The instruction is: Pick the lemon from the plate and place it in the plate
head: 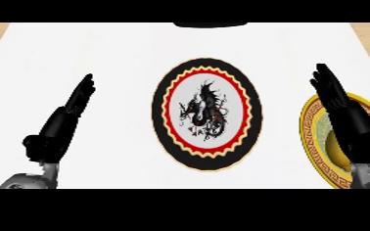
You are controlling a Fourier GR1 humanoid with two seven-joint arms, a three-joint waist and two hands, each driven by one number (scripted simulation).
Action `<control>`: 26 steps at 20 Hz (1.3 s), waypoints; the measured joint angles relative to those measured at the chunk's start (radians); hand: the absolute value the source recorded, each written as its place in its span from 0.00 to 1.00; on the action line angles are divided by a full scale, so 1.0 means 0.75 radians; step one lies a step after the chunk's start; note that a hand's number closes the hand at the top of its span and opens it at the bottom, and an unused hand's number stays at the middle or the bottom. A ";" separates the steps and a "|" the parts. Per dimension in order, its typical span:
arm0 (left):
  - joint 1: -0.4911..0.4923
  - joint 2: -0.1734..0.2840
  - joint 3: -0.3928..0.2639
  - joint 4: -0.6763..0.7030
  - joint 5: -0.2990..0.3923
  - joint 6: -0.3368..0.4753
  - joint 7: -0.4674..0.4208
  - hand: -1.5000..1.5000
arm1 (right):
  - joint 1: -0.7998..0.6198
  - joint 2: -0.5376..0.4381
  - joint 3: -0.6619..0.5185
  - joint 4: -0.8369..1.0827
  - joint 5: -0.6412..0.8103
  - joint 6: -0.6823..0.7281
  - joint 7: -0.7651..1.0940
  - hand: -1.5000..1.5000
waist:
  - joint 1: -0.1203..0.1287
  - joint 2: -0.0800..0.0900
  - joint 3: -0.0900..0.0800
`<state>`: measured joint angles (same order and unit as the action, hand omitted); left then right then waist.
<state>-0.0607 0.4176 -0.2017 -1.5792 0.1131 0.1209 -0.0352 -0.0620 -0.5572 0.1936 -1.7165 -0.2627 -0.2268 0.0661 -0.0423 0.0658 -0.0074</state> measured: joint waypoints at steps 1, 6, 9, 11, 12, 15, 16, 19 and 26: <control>0.008 -0.013 -0.006 0.010 -0.002 0.004 0.010 0.50 | 0.023 -0.011 -0.018 -0.003 -0.025 0.029 -0.009 1.00 | 0.007 -0.019 0.002; 0.058 -0.063 0.051 0.089 0.017 0.100 0.110 0.50 | 0.074 -0.049 -0.169 -0.051 -0.323 0.281 -0.081 1.00 | 0.019 -0.071 0.010; 0.086 -0.082 0.063 0.118 0.031 0.127 0.145 0.50 | 0.069 -0.296 -0.223 -0.038 -0.031 0.276 -0.142 1.00 | 0.006 -0.081 -0.004; 0.097 -0.103 0.073 0.136 0.040 0.152 0.170 0.50 | 0.113 -0.376 -0.243 -0.009 0.152 0.226 -0.231 1.00 | -0.005 -0.085 0.001; 0.099 -0.107 0.082 0.143 0.045 0.163 0.188 0.50 | 0.165 -0.351 -0.268 0.021 0.171 0.198 -0.314 1.00 | -0.009 -0.087 0.004; 0.109 -0.127 0.085 0.148 0.052 0.183 0.210 0.50 | 0.240 -0.172 -0.317 0.112 0.024 0.183 -0.458 0.00 | -0.009 -0.088 0.016; 0.110 -0.137 0.083 0.156 0.053 0.187 0.213 0.50 | 0.254 -0.116 -0.323 0.128 -0.041 0.211 -0.509 0.00 | -0.009 -0.088 0.018; 0.105 -0.151 0.072 0.163 0.041 0.202 0.228 0.50 | 0.336 -0.071 -0.357 0.213 -0.162 0.409 -0.733 0.00 | 0.000 -0.089 0.019; 0.060 -0.190 0.042 0.171 0.002 0.226 0.267 0.50 | 0.380 -0.249 -0.381 0.461 0.096 0.578 -1.065 0.00 | 0.042 -0.086 0.014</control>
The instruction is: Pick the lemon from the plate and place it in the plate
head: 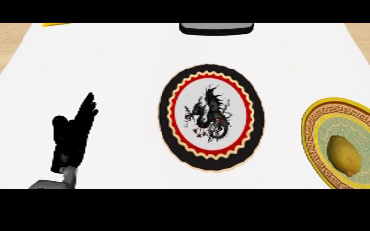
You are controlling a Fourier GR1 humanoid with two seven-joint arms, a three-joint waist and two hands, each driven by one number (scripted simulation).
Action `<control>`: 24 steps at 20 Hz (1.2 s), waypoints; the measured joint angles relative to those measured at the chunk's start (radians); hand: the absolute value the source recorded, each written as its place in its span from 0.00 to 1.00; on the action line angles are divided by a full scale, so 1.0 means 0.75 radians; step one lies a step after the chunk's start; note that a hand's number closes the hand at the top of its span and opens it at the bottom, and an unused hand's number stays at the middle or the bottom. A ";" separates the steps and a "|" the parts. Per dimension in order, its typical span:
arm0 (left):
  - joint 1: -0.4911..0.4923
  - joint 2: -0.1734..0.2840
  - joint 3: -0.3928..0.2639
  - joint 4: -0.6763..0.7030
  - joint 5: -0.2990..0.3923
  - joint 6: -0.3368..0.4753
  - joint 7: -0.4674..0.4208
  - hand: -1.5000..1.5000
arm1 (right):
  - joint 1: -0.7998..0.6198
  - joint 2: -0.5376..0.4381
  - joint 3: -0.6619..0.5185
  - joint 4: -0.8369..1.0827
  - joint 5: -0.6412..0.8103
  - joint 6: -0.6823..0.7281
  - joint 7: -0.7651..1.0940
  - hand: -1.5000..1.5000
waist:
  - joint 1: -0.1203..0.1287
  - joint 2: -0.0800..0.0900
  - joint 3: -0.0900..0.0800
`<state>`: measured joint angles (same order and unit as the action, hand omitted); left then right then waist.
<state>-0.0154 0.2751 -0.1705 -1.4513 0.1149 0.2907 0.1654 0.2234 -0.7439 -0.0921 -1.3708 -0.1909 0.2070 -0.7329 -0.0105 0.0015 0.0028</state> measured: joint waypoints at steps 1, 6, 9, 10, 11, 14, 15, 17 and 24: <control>0.004 -0.001 -0.003 -0.008 -0.002 -0.001 0.006 0.50 | 0.003 -0.028 -0.006 -0.003 0.044 -0.023 0.001 0.00 | 0.002 -0.001 -0.001; -0.037 -0.017 -0.008 0.012 -0.017 0.000 0.035 0.50 | -0.033 -0.170 -0.016 -0.008 0.219 -0.066 0.084 0.00 | 0.010 -0.001 -0.004; -0.035 -0.017 0.003 0.017 -0.019 -0.010 0.021 0.50 | -0.026 -0.228 0.009 -0.024 0.314 -0.056 0.149 0.00 | 0.012 -0.001 -0.005; -0.046 -0.020 0.002 0.022 -0.024 -0.010 0.023 0.50 | -0.028 -0.254 0.024 -0.036 0.339 -0.034 0.177 0.00 | 0.013 -0.001 -0.005; -0.054 -0.027 0.000 0.020 -0.028 -0.004 0.034 0.50 | -0.017 -0.275 0.040 -0.057 0.365 -0.016 0.205 0.00 | 0.011 -0.002 -0.005; -0.047 -0.038 -0.011 0.004 -0.045 0.004 0.051 0.50 | -0.035 -0.319 0.091 -0.087 0.424 0.053 0.309 0.00 | 0.017 -0.002 -0.005; -0.040 -0.033 -0.010 -0.006 -0.044 -0.004 0.056 0.50 | -0.049 -0.322 0.110 -0.102 0.440 0.077 0.352 0.00 | 0.019 -0.002 -0.005; -0.020 -0.035 -0.007 -0.016 -0.053 -0.007 0.043 0.50 | -0.068 -0.331 0.128 -0.106 0.474 0.123 0.397 0.00 | 0.020 -0.002 -0.005; -0.026 -0.059 0.036 0.001 -0.079 -0.036 0.044 0.50 | -0.146 -0.252 0.133 -0.110 0.606 0.241 0.508 0.00 | 0.015 -0.002 -0.004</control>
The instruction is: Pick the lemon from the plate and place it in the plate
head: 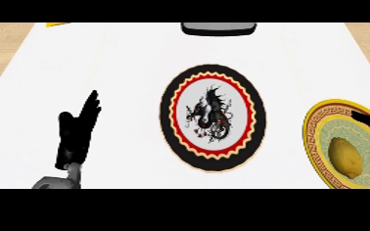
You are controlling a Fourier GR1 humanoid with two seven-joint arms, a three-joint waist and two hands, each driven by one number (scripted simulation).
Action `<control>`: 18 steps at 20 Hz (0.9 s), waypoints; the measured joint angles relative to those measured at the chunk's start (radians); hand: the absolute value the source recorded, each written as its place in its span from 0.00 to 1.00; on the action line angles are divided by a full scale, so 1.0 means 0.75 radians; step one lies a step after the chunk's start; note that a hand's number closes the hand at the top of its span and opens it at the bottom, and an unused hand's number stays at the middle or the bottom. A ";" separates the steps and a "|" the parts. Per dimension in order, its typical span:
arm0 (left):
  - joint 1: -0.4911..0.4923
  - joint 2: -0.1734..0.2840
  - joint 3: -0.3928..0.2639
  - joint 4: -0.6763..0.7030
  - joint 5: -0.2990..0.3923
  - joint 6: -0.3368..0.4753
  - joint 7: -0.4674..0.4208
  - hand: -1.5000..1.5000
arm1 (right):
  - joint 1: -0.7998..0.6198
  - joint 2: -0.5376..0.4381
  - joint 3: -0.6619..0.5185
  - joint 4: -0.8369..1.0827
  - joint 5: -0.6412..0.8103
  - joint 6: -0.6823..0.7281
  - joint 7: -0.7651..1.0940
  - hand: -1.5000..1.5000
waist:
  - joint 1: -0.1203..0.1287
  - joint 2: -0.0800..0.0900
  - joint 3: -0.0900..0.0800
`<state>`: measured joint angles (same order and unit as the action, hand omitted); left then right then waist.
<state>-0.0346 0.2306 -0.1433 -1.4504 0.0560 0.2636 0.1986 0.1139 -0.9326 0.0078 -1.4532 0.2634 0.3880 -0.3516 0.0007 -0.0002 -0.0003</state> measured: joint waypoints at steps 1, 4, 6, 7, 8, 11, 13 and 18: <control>-0.004 -0.010 -0.002 -0.009 -0.008 0.002 0.014 0.50 | -0.022 0.015 -0.001 0.029 0.024 0.014 -0.011 0.00 | 0.001 0.000 0.000; -0.019 -0.014 0.030 0.021 -0.013 -0.024 -0.001 0.50 | -0.028 0.068 -0.004 0.041 0.094 0.029 -0.016 0.00 | -0.001 0.000 0.000; -0.030 -0.013 0.055 0.027 -0.012 -0.045 0.007 0.50 | -0.044 0.098 -0.011 0.074 0.143 0.044 -0.041 0.00 | -0.001 0.000 0.000; -0.016 -0.018 0.057 0.020 -0.017 -0.051 0.004 0.50 | -0.053 0.109 -0.021 0.087 0.164 0.055 -0.052 0.00 | -0.001 0.000 0.000; -0.011 -0.028 0.055 0.021 -0.028 -0.050 -0.001 0.50 | -0.061 0.111 -0.037 0.079 0.170 0.080 -0.049 0.00 | -0.001 0.000 0.001; -0.012 -0.043 0.063 0.014 -0.046 -0.054 0.005 0.50 | -0.101 0.177 -0.020 0.110 0.239 0.082 -0.034 0.00 | 0.001 0.000 0.000; 0.014 -0.063 0.048 -0.023 -0.070 -0.045 0.018 0.50 | -0.114 0.212 -0.024 0.120 0.275 0.090 -0.029 0.00 | 0.001 0.000 0.000; -0.009 -0.076 0.080 -0.005 -0.090 -0.070 0.024 0.50 | -0.138 0.278 -0.054 0.186 0.358 0.100 -0.071 0.00 | 0.000 0.000 0.000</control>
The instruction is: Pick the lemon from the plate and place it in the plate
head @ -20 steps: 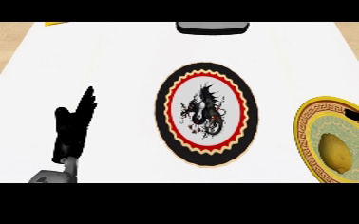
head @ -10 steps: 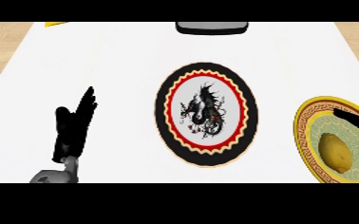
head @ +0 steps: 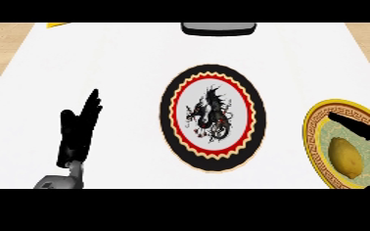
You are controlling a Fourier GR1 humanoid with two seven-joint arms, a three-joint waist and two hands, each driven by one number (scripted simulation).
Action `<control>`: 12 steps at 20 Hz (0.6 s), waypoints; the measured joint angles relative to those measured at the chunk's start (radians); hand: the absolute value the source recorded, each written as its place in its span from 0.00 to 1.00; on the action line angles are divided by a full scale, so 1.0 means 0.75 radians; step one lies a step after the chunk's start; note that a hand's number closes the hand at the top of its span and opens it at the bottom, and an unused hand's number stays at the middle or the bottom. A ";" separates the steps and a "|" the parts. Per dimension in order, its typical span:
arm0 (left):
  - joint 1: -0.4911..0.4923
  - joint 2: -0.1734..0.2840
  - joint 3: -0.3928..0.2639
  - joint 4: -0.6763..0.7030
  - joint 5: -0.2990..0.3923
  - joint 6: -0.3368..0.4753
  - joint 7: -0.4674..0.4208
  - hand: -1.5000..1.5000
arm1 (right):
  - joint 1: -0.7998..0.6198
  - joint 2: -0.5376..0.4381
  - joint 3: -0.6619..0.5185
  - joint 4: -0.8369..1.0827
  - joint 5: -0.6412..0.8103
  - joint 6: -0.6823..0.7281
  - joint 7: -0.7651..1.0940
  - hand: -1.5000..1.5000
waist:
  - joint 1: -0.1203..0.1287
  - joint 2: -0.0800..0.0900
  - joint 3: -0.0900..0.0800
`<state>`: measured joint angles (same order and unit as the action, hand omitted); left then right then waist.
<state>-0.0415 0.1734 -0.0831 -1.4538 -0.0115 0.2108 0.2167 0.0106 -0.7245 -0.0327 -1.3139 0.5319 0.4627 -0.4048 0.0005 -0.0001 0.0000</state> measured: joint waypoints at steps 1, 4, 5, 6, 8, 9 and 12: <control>0.012 -0.007 -0.004 -0.009 -0.012 0.001 -0.004 0.50 | -0.008 0.009 -0.006 0.024 0.023 -0.007 -0.016 0.00 | 0.001 0.000 0.000; -0.008 -0.021 0.012 0.008 -0.018 -0.011 0.000 0.50 | -0.051 0.027 -0.013 0.089 0.078 0.002 -0.047 1.00 | 0.001 0.000 0.000; -0.012 -0.027 0.023 0.041 -0.019 -0.015 -0.030 0.50 | -0.055 0.039 -0.014 0.091 0.095 0.001 -0.048 1.00 | 0.001 0.000 0.000; -0.003 -0.027 0.021 0.024 -0.025 -0.016 -0.016 0.50 | -0.049 0.043 -0.009 0.096 0.121 -0.018 -0.069 1.00 | 0.001 0.000 0.000; 0.012 -0.019 0.026 -0.017 -0.021 -0.034 0.011 0.50 | -0.051 0.061 -0.005 0.088 0.152 -0.048 -0.096 1.00 | 0.001 0.000 0.000; 0.003 -0.023 0.029 -0.005 -0.027 -0.033 0.009 0.50 | -0.055 0.067 -0.009 0.099 0.168 -0.070 -0.122 1.00 | 0.001 0.000 0.000; 0.007 -0.028 0.035 -0.029 -0.044 -0.035 0.030 0.50 | -0.035 0.080 -0.033 0.085 0.203 -0.108 -0.165 1.00 | 0.000 -0.001 -0.001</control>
<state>-0.0366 0.1524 -0.0572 -1.4753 -0.0444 0.1848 0.2391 -0.0156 -0.6648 -0.0571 -1.2503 0.6843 0.3819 -0.5287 0.0004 -0.0008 -0.0005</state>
